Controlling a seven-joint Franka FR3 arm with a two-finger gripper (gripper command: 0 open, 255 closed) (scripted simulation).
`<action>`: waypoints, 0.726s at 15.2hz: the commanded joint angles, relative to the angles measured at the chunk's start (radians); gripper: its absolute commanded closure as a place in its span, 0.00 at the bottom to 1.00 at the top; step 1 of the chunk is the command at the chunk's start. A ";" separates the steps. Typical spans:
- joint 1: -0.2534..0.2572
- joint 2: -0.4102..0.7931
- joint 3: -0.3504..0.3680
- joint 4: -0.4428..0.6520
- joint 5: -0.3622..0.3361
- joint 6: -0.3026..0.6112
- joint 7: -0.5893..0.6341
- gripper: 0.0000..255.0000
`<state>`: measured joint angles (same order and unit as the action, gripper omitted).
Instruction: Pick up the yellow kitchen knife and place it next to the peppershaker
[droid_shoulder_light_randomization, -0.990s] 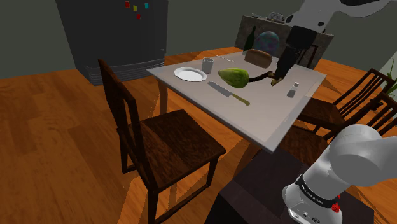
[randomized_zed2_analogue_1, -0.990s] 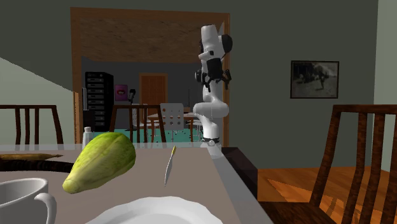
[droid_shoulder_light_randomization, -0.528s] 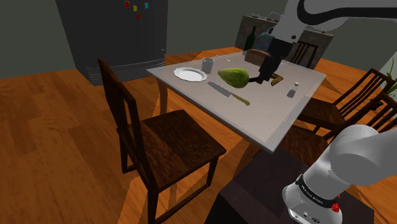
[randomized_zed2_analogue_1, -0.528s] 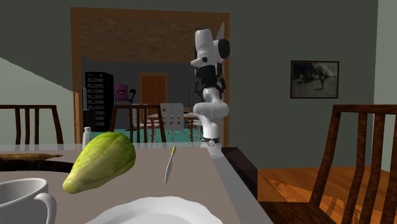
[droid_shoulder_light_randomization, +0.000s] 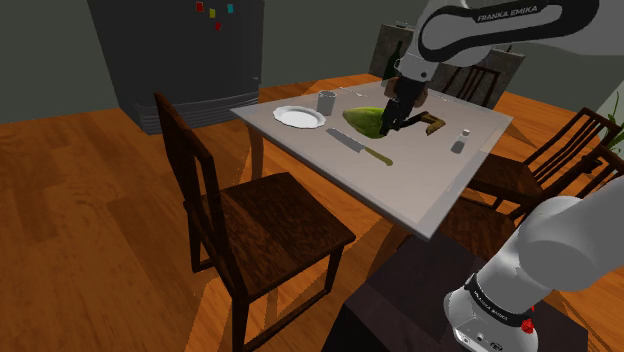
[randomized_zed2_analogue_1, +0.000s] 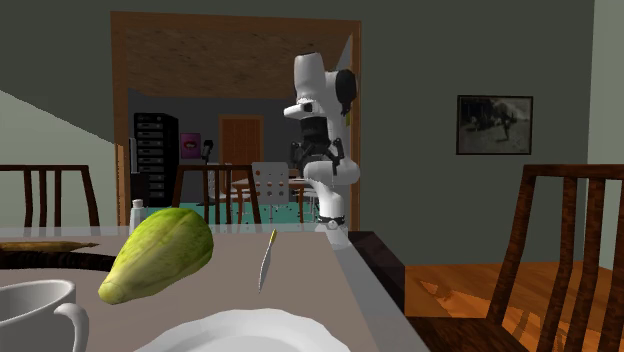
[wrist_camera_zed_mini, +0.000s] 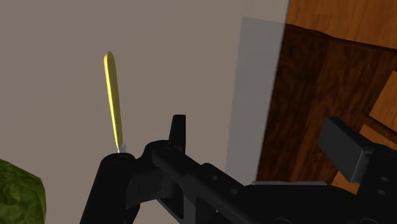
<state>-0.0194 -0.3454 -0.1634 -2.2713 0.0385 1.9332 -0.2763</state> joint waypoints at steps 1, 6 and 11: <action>-0.005 0.064 -0.014 0.018 -0.004 0.048 -0.020 0.00; -0.015 0.246 -0.041 0.114 0.004 0.133 -0.064 0.00; -0.031 0.432 -0.061 0.242 0.024 0.192 -0.107 0.00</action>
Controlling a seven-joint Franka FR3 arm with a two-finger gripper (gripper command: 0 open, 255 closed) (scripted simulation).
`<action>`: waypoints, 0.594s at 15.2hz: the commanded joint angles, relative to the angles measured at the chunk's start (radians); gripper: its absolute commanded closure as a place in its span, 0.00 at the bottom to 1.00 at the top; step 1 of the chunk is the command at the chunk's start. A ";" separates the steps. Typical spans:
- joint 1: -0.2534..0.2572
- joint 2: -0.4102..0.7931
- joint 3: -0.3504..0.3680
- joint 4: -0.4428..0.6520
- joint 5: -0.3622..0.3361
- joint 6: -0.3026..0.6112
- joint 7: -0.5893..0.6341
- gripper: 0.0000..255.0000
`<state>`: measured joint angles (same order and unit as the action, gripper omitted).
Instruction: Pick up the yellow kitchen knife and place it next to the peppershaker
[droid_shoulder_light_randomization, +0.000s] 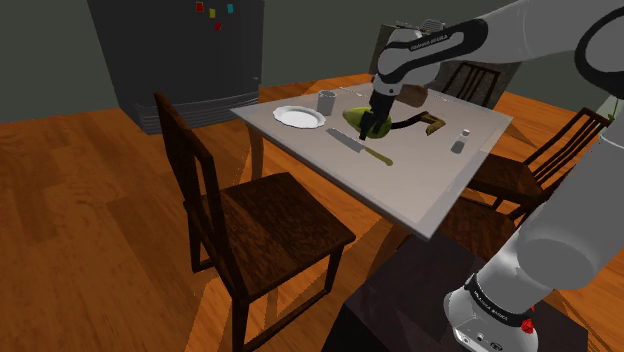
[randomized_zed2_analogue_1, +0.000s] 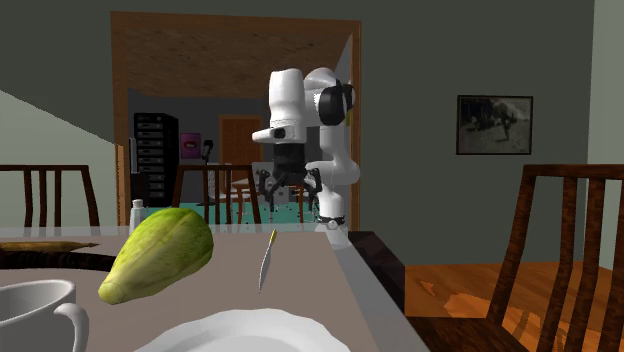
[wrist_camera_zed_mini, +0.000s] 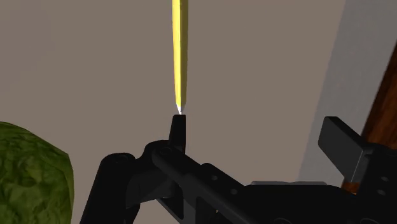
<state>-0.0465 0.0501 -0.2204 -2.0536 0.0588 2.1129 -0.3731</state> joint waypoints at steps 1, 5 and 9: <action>-0.009 0.074 -0.007 0.053 0.009 0.021 -0.018 0.00; -0.031 0.226 -0.013 0.184 0.030 0.043 -0.048 0.00; -0.037 0.265 -0.011 0.187 0.039 0.078 -0.055 0.00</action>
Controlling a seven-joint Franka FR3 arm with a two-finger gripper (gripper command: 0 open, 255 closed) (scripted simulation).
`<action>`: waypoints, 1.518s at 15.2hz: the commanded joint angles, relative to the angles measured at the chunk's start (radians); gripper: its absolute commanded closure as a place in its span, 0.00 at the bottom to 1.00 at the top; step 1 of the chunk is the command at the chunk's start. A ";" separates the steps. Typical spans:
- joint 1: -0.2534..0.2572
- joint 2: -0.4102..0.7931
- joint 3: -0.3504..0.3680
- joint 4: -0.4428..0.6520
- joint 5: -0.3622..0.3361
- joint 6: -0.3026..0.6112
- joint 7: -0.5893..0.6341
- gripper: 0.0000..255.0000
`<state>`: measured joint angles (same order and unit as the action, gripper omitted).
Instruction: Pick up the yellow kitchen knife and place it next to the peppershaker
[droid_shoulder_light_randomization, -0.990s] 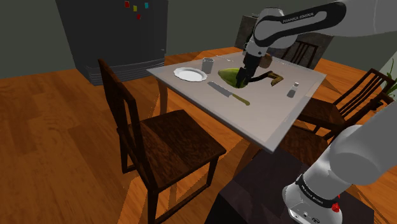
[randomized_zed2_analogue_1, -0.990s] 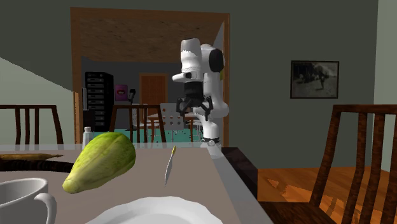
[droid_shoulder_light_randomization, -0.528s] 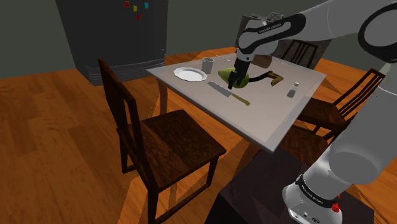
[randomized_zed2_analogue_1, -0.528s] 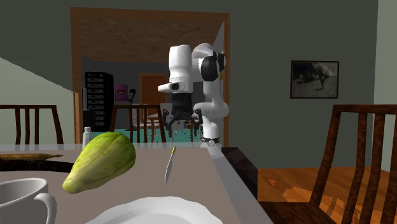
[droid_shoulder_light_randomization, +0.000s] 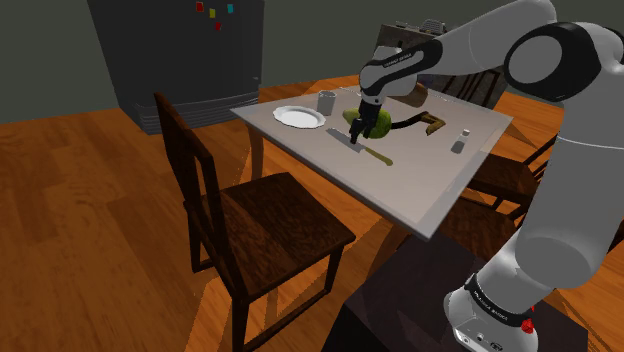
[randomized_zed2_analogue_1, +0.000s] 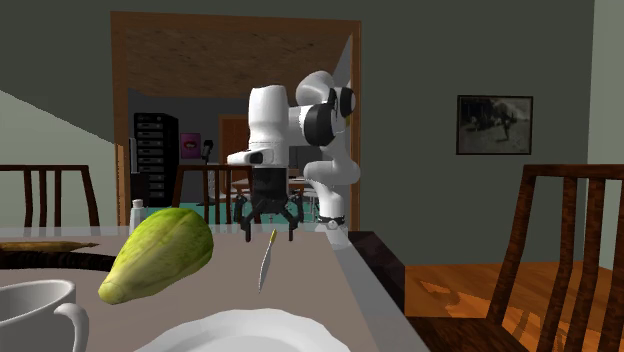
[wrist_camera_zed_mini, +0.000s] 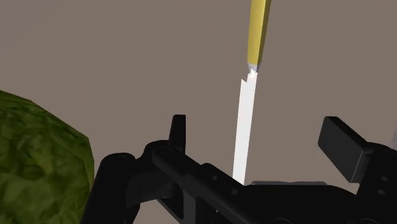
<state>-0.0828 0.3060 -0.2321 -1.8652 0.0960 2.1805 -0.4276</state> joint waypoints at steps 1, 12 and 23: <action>-0.001 0.016 0.002 -0.006 0.004 0.022 -0.002 0.00; -0.003 0.041 0.005 -0.021 0.013 0.061 -0.008 0.00; -0.002 0.034 0.004 -0.017 0.011 0.050 -0.006 1.00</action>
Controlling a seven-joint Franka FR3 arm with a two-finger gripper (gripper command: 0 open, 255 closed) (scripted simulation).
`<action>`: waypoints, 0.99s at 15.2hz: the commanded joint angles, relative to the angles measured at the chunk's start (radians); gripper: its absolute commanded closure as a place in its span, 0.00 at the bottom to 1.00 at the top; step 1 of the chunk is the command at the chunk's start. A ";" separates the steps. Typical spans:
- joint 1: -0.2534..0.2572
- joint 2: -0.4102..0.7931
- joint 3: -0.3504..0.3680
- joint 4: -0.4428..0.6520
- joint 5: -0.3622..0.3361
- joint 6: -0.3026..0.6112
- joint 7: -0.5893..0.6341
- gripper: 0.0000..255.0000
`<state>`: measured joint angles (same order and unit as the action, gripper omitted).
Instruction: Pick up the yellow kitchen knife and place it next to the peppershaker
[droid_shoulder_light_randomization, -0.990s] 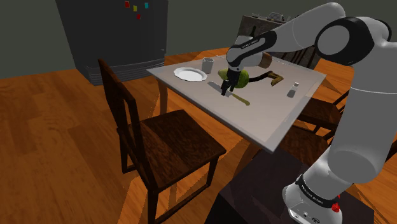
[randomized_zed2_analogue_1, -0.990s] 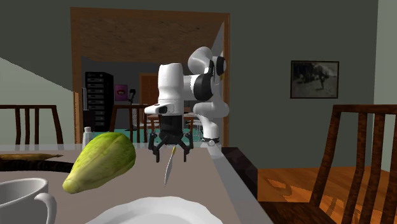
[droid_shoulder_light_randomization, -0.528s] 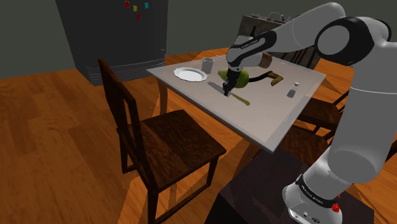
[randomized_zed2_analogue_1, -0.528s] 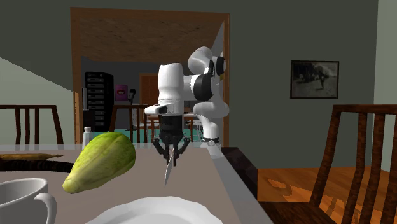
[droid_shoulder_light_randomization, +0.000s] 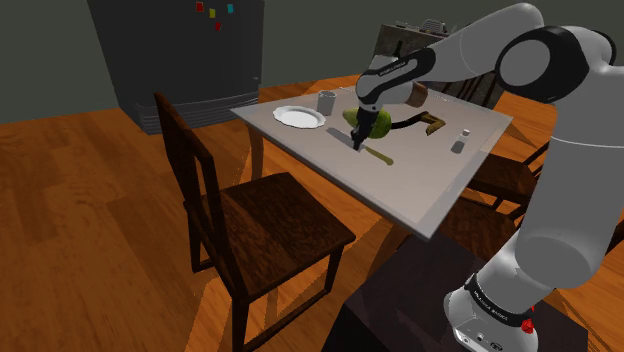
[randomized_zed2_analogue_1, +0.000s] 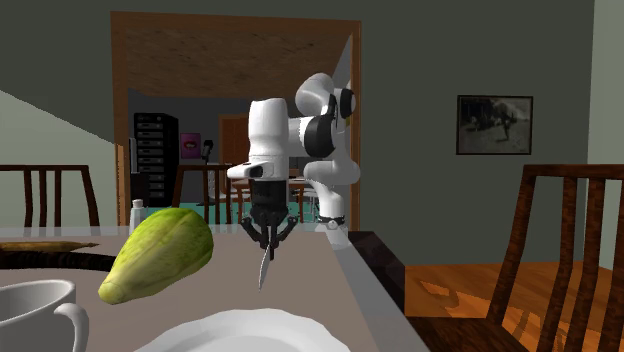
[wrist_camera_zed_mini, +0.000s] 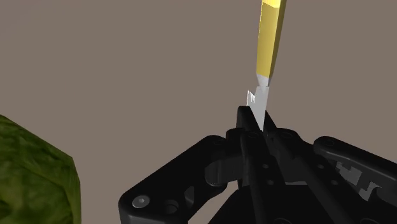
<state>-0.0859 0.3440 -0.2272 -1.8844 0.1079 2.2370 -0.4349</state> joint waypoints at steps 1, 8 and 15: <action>0.001 -0.011 -0.001 0.007 -0.004 -0.017 0.003 1.00; 0.005 -0.054 -0.007 0.045 -0.019 -0.097 0.013 1.00; 0.007 -0.089 -0.011 0.094 -0.030 -0.181 0.021 1.00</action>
<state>-0.0796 0.2606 -0.2378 -1.7968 0.0796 2.0694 -0.4159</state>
